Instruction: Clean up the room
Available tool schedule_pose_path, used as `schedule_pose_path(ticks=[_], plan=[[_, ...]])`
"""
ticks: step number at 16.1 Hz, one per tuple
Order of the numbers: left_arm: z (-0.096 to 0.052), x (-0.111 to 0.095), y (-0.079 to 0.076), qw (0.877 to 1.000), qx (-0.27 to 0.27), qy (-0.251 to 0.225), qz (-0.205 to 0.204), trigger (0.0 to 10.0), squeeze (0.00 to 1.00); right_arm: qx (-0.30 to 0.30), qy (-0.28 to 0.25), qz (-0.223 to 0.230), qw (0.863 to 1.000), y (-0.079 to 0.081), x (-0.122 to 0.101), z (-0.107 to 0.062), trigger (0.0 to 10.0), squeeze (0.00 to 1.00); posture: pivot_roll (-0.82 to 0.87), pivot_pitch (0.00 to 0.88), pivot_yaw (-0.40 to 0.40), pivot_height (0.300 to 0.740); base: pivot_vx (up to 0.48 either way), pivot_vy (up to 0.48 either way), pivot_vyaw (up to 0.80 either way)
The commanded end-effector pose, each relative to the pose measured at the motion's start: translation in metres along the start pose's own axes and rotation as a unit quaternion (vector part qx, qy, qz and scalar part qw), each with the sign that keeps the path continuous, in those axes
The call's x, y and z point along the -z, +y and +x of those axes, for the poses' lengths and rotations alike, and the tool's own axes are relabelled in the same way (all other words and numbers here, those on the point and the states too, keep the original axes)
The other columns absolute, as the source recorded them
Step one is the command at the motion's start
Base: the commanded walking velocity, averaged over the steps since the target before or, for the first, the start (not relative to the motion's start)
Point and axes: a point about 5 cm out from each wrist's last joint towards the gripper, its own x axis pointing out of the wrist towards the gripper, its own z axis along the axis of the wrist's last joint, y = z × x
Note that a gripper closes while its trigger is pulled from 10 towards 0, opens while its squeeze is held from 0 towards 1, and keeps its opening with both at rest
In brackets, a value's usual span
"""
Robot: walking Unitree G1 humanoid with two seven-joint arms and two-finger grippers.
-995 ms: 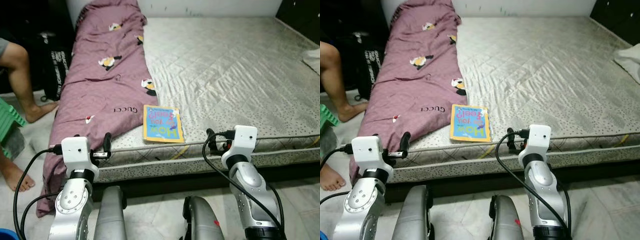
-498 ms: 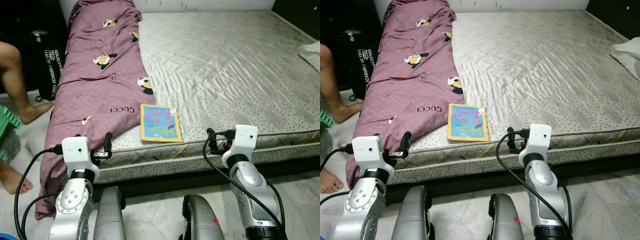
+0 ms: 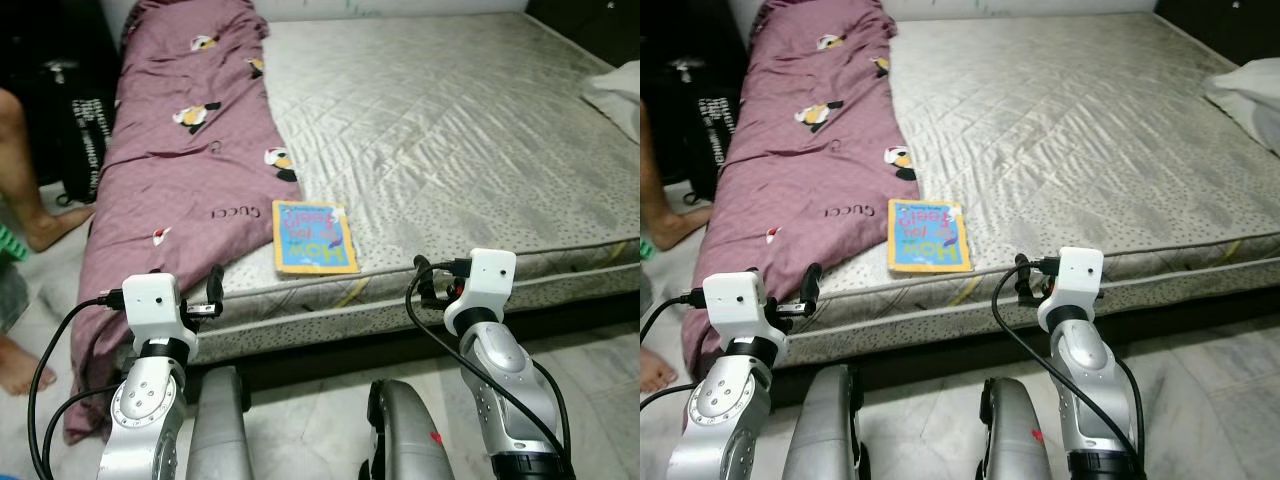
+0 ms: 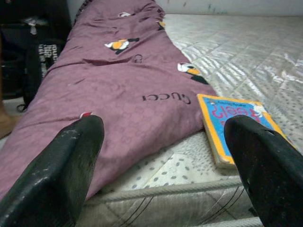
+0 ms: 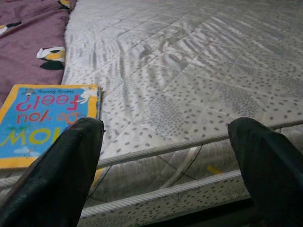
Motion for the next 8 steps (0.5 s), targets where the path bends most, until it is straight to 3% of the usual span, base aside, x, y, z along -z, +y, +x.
schedule_pose_path(ticks=[1,8], plan=[[0.0001,-0.0046,0.0007,1.000,0.000,-0.007,-0.004,10.0,0.00,-0.001,-0.003,0.000,1.000,0.0002,-0.0030,0.0008,10.0,0.00,-0.01,0.066,-0.013,0.549,0.412,0.000,0.00],[-0.0003,-0.0033,0.0013,1.000,-0.003,-0.003,-0.006,10.0,0.00,-0.003,-0.001,-0.001,1.000,0.0004,-0.0019,0.0007,10.0,0.00,-0.01,0.064,-0.015,0.549,0.403,0.000,0.00]])
